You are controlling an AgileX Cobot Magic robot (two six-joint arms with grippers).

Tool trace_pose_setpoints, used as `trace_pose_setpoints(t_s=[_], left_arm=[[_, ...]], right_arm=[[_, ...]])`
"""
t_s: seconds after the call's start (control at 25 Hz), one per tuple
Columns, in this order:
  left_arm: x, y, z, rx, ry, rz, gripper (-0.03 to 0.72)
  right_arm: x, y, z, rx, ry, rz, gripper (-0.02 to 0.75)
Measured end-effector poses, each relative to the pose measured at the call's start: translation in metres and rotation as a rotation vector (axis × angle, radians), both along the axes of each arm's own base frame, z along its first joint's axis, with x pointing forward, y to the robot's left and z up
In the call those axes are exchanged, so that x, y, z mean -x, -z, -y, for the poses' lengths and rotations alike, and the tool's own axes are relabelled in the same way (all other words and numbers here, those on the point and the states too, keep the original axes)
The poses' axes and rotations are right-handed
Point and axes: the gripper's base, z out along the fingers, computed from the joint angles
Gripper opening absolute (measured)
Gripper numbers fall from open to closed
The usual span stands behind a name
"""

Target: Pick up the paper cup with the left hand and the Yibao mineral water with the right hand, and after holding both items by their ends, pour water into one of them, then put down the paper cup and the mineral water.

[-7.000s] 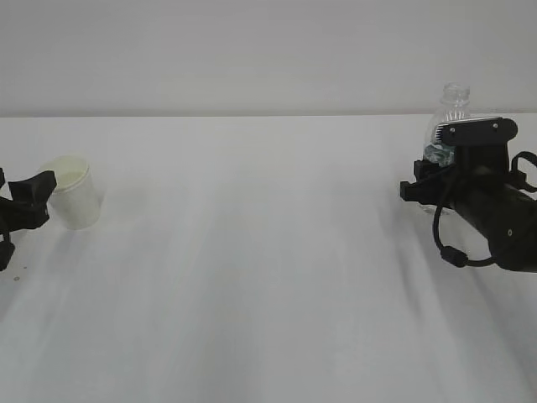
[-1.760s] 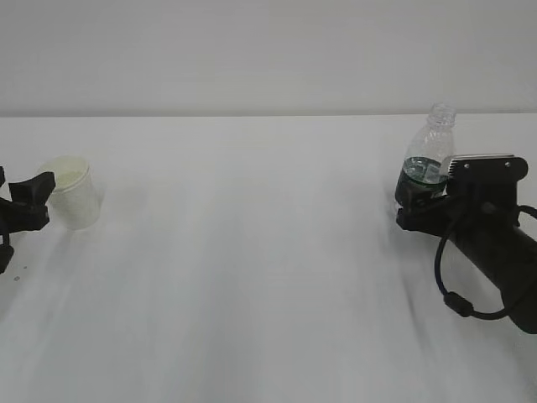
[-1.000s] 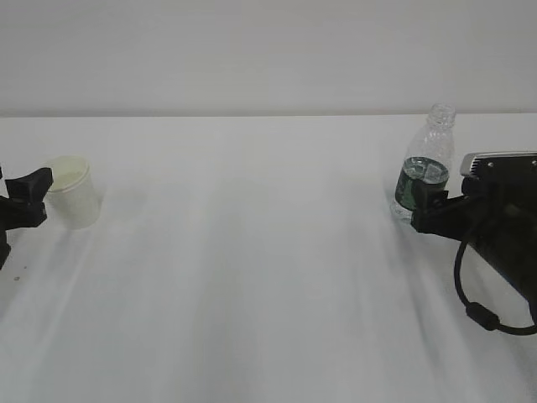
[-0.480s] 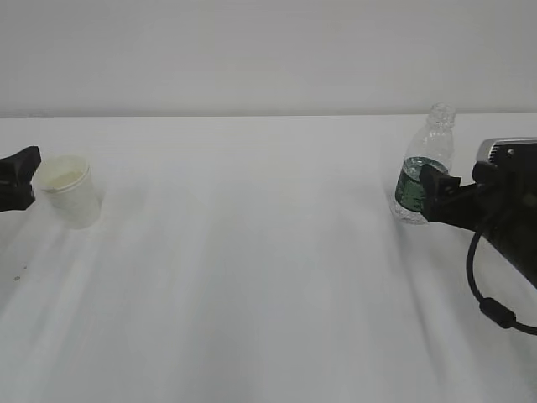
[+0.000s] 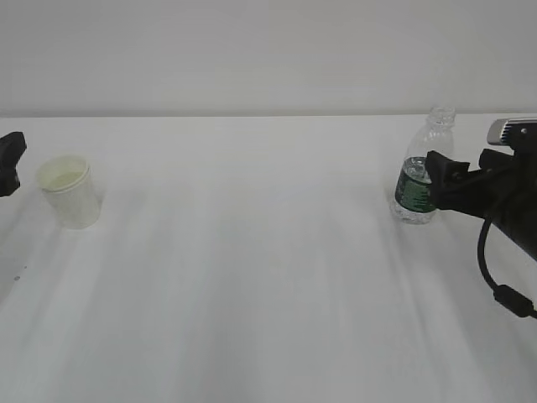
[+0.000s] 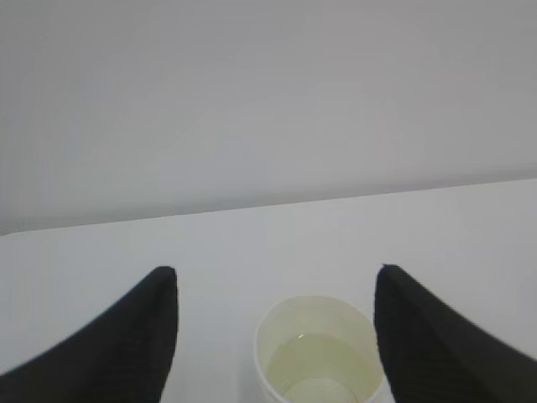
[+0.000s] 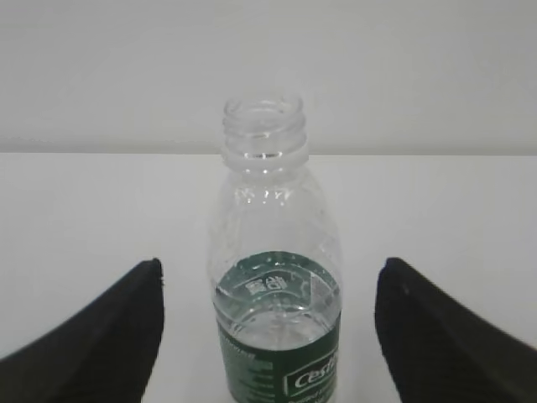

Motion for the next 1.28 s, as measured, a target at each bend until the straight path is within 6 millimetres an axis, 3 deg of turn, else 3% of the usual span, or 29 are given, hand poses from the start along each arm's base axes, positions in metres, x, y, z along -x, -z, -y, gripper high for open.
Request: trace_pose_setpoints(t_s=[0.44,1.28], left_arm=[[0.011,-0.024,-0.001,0.019,-0.009,0.004,0.519],[0.029,-0.046,-0.002,0.068,-0.028,-0.043,0.519]], right_arm=[[0.008,-0.021,0.001,0.032,-0.015,-0.012,0.592],[0.026,-0.061,0.003,0.077,-0.035,-0.005,0.592]])
